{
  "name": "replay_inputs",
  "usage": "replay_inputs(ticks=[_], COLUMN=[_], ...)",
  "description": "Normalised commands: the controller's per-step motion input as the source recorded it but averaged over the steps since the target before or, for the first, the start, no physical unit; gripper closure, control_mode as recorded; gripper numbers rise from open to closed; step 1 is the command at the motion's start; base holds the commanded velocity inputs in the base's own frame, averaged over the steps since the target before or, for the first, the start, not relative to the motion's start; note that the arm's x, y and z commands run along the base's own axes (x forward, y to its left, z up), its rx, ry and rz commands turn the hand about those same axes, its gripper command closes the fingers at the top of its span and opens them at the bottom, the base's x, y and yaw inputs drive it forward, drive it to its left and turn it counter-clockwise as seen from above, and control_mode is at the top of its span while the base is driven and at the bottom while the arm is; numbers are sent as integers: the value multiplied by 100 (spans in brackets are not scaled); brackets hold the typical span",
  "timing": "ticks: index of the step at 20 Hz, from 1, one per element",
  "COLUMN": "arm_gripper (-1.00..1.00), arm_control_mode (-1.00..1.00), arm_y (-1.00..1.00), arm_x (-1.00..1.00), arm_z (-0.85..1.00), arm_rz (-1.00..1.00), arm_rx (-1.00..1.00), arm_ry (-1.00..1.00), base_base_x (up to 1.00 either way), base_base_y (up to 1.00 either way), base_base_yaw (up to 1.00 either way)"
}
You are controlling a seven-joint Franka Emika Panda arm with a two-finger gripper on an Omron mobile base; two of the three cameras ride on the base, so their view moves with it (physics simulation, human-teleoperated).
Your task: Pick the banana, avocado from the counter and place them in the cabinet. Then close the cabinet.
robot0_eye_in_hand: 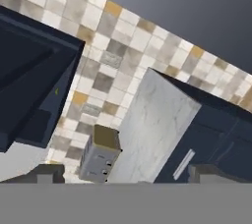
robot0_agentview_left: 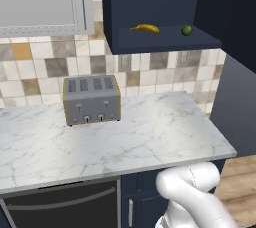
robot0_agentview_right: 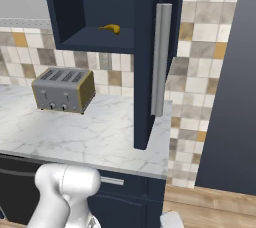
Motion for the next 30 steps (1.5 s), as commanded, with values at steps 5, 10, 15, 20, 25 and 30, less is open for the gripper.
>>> replay_inputs(ticks=[5,10,15,20,25,30], arm_gripper=[-100,-100,-100,-100,-100,-100], arm_control_mode=[-100,-100,-100,-100,-100,-100], arm_y=[-61,-43,-16,0,-4,-20], arm_x=[25,46,57,58,61,55], arm_z=[-2,0,-1,-9,-15,-11], arm_rz=[0,0,0,0,0,0], arm_rx=[30,28,20,16,19,22], arm_ry=[1,9,9,9,9,6], base_base_x=[0,0,0,0,0,0], base_base_y=[0,0,0,0,0,0], base_base_yaw=[0,0,0,0,0,0])
